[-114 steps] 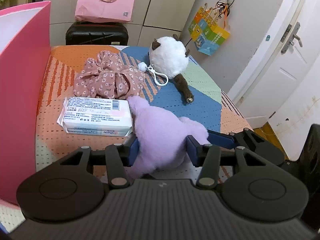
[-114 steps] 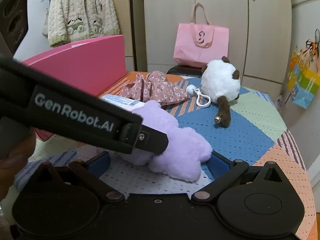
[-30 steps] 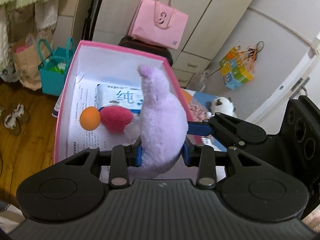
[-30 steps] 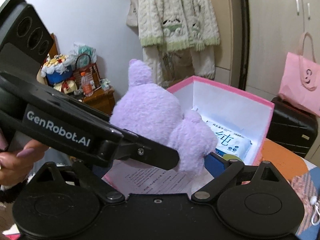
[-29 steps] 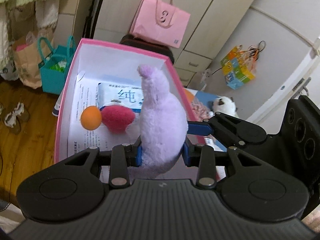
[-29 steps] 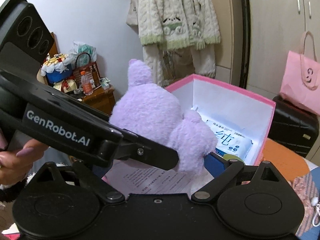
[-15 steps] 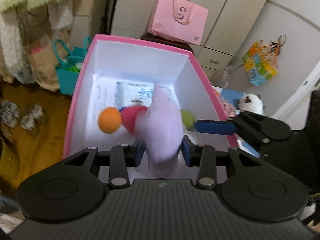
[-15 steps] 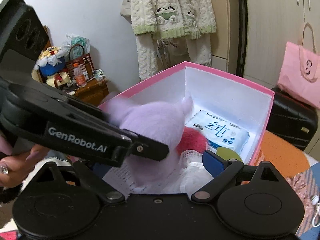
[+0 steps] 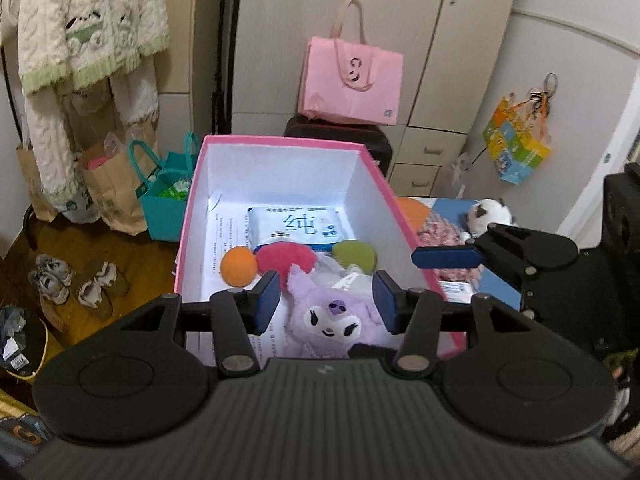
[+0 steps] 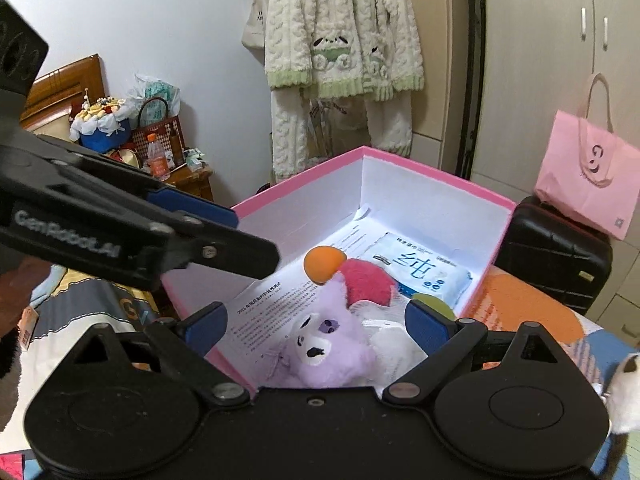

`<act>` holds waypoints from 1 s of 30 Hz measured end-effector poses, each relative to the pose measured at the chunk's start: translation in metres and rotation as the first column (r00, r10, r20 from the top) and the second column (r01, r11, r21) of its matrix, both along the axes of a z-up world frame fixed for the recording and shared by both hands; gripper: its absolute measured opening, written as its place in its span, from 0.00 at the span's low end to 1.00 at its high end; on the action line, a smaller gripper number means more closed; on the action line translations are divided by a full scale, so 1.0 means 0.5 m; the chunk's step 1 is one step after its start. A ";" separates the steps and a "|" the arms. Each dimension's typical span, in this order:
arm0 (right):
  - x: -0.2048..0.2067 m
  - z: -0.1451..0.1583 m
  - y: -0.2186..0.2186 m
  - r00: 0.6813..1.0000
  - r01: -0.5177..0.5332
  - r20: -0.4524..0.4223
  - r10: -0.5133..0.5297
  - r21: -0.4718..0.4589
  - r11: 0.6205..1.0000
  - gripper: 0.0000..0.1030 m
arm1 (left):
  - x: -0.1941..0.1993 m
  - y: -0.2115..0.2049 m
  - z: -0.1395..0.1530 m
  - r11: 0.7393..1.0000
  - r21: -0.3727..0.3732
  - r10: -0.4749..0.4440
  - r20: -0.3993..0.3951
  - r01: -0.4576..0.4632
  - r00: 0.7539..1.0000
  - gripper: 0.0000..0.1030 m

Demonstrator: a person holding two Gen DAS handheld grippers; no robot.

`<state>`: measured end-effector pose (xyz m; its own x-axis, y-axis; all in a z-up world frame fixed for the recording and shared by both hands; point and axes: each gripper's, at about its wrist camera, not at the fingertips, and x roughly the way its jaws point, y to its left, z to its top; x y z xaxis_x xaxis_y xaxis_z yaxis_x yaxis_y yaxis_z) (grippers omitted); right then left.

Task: Organize soft objects
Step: 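Open the left tool to release the lilac plush in the box, then move both tools back toward the remaining items on the bed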

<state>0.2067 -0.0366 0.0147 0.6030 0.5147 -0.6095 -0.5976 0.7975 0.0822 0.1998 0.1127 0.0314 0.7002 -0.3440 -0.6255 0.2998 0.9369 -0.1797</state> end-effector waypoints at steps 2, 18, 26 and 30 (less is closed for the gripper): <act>-0.012 0.010 -0.016 1.000 0.010 0.012 -0.010 0.006 1.000 0.95 | -0.016 -0.007 0.010 1.000 0.007 -0.012 0.015 0.012 1.000 0.48; -0.118 0.081 -0.312 0.981 0.166 0.072 -0.180 0.172 0.971 0.95 | -0.135 -0.135 0.075 0.982 0.062 -0.180 0.072 0.176 0.981 0.51; -0.150 0.075 -0.424 0.966 0.218 0.083 -0.246 0.259 0.941 0.94 | -0.157 -0.255 0.054 0.966 0.098 -0.248 0.064 0.241 0.967 0.51; -0.148 0.060 -0.451 0.963 0.226 0.086 -0.257 0.271 0.936 0.94 | -0.155 -0.314 0.030 0.960 0.117 -0.262 0.060 0.254 0.963 0.52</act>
<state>0.1326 -0.2622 0.0447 0.7879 0.4737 -0.3934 -0.4075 0.8801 0.2436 0.1224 -0.0443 0.0462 0.6423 -0.4529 -0.6183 0.5423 0.8386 -0.0509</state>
